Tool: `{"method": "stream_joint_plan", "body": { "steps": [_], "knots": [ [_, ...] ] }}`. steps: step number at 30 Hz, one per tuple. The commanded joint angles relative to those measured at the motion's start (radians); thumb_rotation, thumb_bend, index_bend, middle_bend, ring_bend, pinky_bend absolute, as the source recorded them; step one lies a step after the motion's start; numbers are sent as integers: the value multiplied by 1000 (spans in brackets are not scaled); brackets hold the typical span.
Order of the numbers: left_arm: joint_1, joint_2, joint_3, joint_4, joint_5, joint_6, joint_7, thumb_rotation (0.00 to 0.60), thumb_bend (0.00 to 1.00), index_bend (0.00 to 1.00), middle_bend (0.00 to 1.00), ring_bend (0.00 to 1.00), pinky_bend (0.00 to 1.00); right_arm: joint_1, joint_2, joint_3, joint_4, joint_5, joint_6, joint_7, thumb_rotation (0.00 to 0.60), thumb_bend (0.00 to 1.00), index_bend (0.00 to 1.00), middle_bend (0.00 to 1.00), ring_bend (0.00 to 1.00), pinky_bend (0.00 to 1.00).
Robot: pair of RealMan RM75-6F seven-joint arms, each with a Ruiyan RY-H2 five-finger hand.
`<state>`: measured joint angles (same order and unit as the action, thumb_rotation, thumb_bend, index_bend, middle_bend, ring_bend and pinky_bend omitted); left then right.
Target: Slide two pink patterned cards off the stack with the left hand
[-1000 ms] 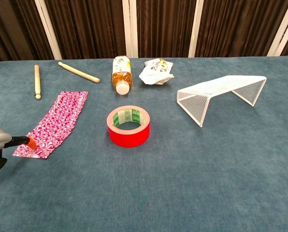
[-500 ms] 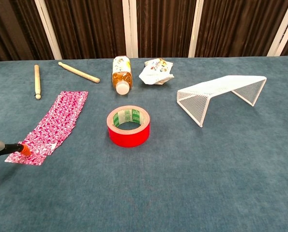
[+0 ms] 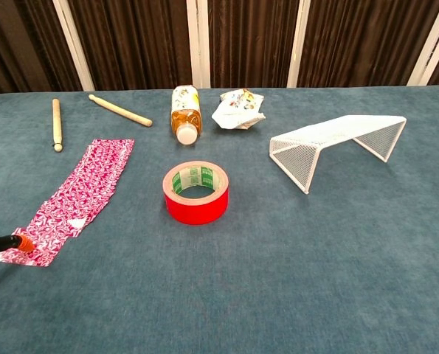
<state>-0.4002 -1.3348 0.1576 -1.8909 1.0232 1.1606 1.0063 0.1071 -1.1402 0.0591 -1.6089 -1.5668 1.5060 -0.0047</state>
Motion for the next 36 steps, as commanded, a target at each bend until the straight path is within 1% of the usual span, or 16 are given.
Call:
{"method": "stream_joint_plan", "body": {
  "steps": [1,11,23,27,31,36],
  "knots": [
    [7,3,15,-15,-3,20,16,600,894,173,885,742,579,-1,0,0,1,-1,2,2,600,313,39,44,112,67],
    [21,14,49,-42,30,50,16,600,893,173,885,741,579,-2,-1,0,2,-3,4,4,600,312,39,44,112,67],
    [42,54,64,-80,110,95,-30,600,894,172,885,742,579,-2,-2,0,2,-4,6,4,600,312,38,44,112,67],
    [44,73,58,-87,141,102,-69,600,893,160,885,741,579,-3,-2,1,4,-4,7,5,600,312,39,44,112,67],
    [37,88,40,-85,177,98,-118,600,891,150,885,741,579,0,-1,2,3,0,1,7,600,312,39,44,112,67],
    [5,84,-4,-56,145,52,-150,600,890,136,885,741,579,-1,-2,1,3,-1,2,5,600,312,39,44,112,67]
  ]
}}
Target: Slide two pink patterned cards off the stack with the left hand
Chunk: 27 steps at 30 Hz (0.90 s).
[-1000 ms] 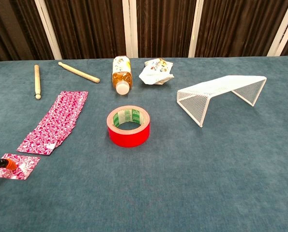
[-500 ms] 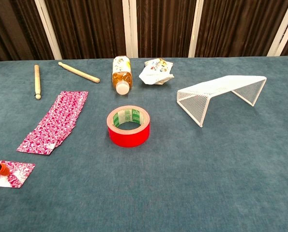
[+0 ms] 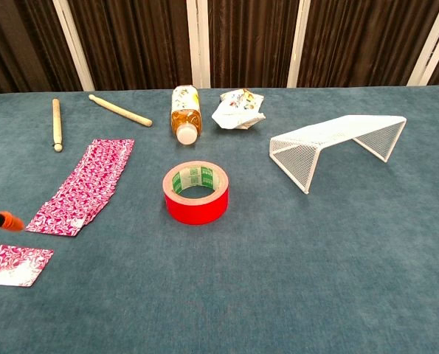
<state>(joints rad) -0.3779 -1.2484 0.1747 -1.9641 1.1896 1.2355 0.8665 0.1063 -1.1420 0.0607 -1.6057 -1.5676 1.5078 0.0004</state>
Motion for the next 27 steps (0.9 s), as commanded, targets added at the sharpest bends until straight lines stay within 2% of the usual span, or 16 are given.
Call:
{"method": "stream_joint_plan", "body": {
  "steps": [1,10,17,27],
  "knots": [
    [-28,-8,-34,28,-40,-37,-9,600,890,136,885,741,579,0,-1,-1,1,0,-1,-1,600,311,39,44,112,67],
    [-112,-61,-108,85,-193,-135,31,600,889,135,884,741,579,2,-5,0,4,4,-7,-5,600,312,39,44,112,67],
    [-144,-96,-124,105,-264,-142,68,600,890,136,885,741,579,2,-4,2,6,11,-9,1,600,312,39,43,112,67],
    [-170,-117,-114,112,-327,-133,108,600,889,136,884,741,579,1,-2,1,7,7,-6,6,600,311,39,43,112,67]
  ]
}}
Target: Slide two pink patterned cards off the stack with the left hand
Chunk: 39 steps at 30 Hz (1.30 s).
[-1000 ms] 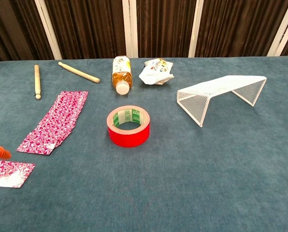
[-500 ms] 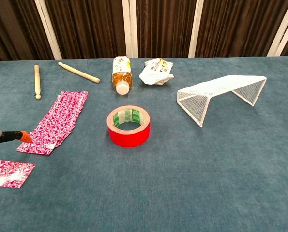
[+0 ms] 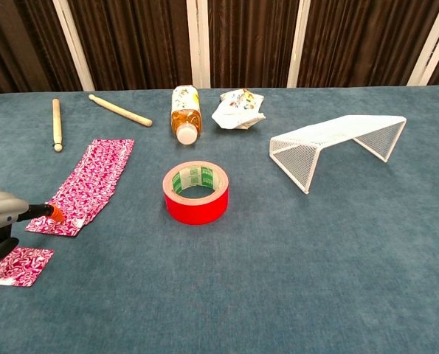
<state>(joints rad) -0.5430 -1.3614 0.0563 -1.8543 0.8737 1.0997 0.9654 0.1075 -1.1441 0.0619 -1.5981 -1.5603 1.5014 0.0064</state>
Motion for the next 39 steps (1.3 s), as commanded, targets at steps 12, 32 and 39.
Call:
{"method": "stream_joint_plan", "body": {
  "steps": [12,32,39],
  "knots": [
    [-2,9,33,13,-38,47,17,600,889,136,885,741,579,-2,-1,-3,0,-3,2,2,600,311,39,44,112,67],
    [46,102,75,73,-49,86,-70,600,889,136,885,741,579,2,-3,-7,-7,-5,-9,-11,600,312,39,44,112,67],
    [58,155,63,37,33,92,-160,600,883,136,883,741,579,5,-5,-7,-9,-4,-14,-18,600,312,39,44,112,67]
  ]
}}
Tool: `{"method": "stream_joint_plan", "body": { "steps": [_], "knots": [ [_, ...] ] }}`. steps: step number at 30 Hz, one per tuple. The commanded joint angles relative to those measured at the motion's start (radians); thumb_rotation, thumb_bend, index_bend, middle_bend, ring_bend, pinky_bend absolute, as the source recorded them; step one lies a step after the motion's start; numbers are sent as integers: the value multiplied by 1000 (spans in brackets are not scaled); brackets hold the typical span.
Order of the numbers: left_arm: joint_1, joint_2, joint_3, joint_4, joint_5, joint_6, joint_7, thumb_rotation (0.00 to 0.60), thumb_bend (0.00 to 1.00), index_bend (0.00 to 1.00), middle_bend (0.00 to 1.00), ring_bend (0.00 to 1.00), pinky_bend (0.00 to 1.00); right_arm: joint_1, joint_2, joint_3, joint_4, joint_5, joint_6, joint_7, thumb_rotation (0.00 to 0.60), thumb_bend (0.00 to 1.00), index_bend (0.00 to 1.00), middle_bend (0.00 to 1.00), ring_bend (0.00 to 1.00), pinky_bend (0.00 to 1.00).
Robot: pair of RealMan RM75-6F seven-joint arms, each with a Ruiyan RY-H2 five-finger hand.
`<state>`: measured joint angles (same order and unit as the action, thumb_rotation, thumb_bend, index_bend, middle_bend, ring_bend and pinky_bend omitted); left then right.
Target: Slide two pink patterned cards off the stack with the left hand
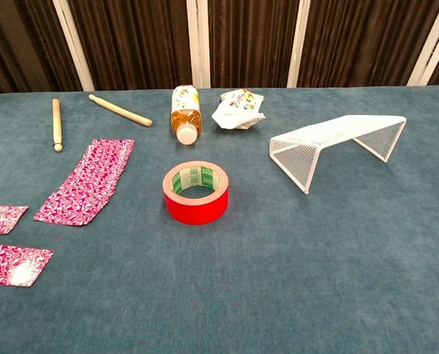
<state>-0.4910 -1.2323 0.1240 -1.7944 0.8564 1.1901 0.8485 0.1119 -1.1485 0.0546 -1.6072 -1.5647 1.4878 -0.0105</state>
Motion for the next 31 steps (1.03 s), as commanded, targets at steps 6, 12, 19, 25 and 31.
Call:
{"method": "stream_joint_plan", "body": {
  "steps": [6,12,19,25,31],
  "knots": [
    [87,165,32,-178,352,95,-296,600,600,147,701,556,496,3,-2,0,1,2,-6,-2,600,312,39,44,112,67],
    [291,234,122,-68,742,392,-667,600,276,157,193,107,164,1,-2,-3,-8,6,-8,-6,600,312,39,44,111,67],
    [392,157,73,103,802,548,-812,600,192,94,0,0,50,-2,-4,-6,-12,-4,-1,-18,600,311,3,40,88,67],
    [427,156,40,116,780,556,-767,600,189,93,0,0,45,-1,2,-9,-6,-25,11,-10,600,311,0,39,88,67],
    [434,176,28,91,754,503,-747,600,190,93,0,0,45,0,4,-6,-11,-25,13,-17,600,311,0,40,88,67]
  ]
}}
